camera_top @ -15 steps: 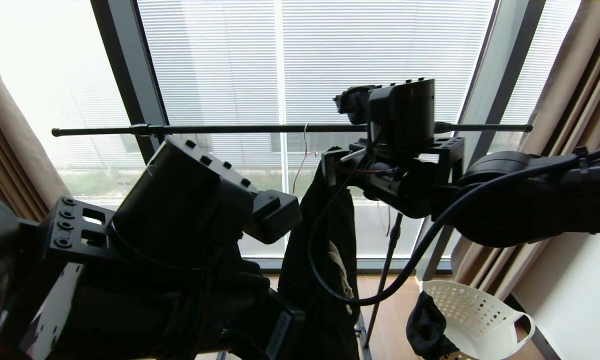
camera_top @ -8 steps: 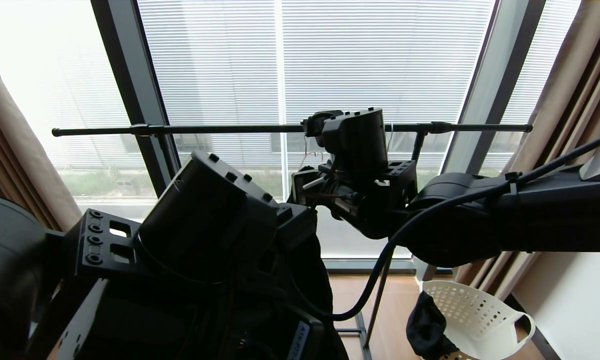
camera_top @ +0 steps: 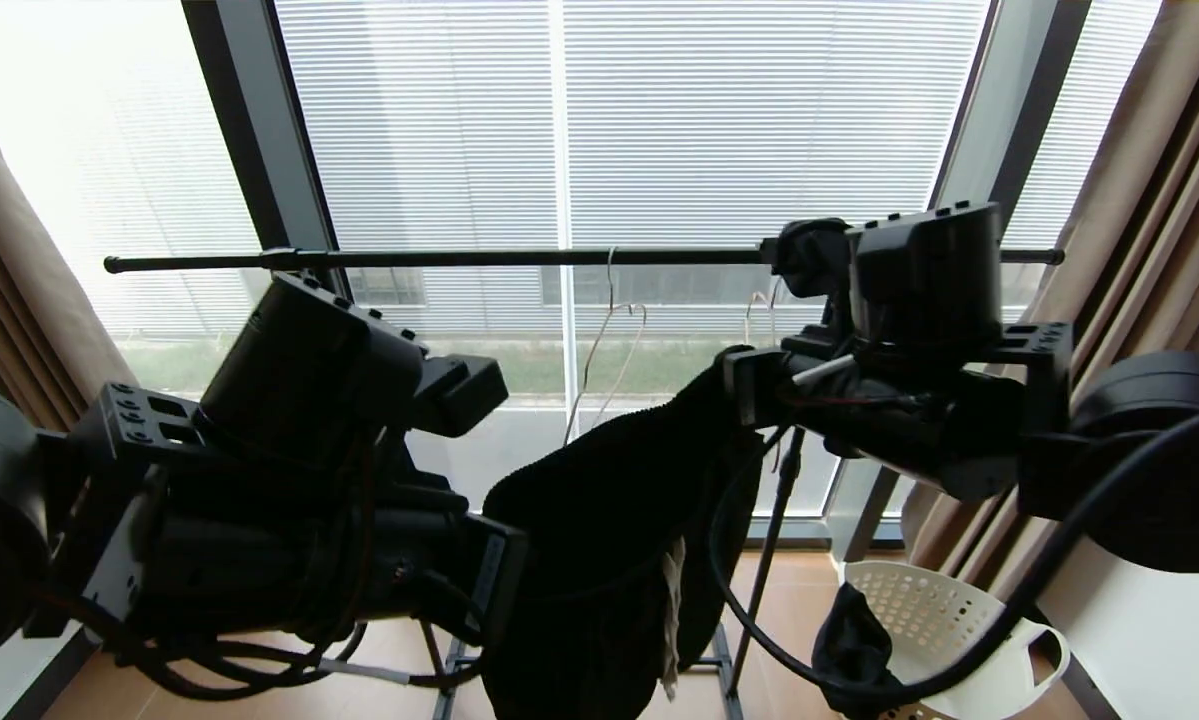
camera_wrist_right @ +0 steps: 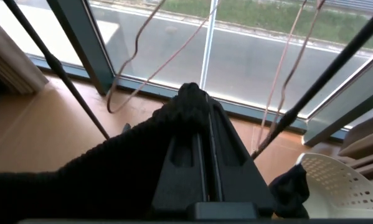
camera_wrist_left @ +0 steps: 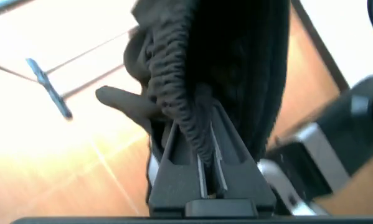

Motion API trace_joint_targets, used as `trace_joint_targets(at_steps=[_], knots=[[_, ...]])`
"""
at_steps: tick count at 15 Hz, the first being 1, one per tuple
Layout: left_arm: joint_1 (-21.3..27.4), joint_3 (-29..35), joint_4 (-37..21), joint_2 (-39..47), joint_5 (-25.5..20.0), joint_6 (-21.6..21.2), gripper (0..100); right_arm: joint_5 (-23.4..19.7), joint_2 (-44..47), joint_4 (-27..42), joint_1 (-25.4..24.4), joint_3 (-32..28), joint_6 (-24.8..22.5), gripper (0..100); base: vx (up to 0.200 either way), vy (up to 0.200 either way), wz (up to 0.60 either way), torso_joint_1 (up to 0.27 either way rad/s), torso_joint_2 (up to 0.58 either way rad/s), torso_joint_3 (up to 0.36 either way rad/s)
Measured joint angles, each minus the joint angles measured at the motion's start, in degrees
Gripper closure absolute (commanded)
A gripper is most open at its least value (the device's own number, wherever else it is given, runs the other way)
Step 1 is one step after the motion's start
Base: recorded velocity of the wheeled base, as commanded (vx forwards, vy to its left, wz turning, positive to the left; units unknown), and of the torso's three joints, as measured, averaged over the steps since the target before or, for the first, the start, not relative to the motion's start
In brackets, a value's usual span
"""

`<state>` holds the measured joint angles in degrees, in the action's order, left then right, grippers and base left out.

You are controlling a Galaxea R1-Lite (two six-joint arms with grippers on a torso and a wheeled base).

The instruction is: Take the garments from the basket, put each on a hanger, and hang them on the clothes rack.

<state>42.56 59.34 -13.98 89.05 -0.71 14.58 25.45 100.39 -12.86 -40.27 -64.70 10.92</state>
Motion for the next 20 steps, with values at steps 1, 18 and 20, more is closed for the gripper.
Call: trace_joint_targets(at_steps=[1, 18, 20], knots=[[-1.79, 0.93, 1.29, 0.61, 0.11, -0.9, 100, -0.02, -2.93, -0.05, 0.37, 3.95, -0.33, 100, 0.0, 0.0, 0.0, 0.0, 0.0, 0.0], [-2.12, 35.63, -6.38, 16.02, 5.99, -3.78, 100, -14.35, -20.38, -8.79, -6.06, 38.52, -13.13, 0, 0.0, 0.0, 0.0, 0.0, 0.0, 0.0], [-1.99, 36.61, -6.35, 16.71, 6.94, -3.72, 100, -19.82, -20.49, -11.03, -4.63, 39.1, -18.29, 0, 0.0, 0.0, 0.0, 0.0, 0.0, 0.0]])
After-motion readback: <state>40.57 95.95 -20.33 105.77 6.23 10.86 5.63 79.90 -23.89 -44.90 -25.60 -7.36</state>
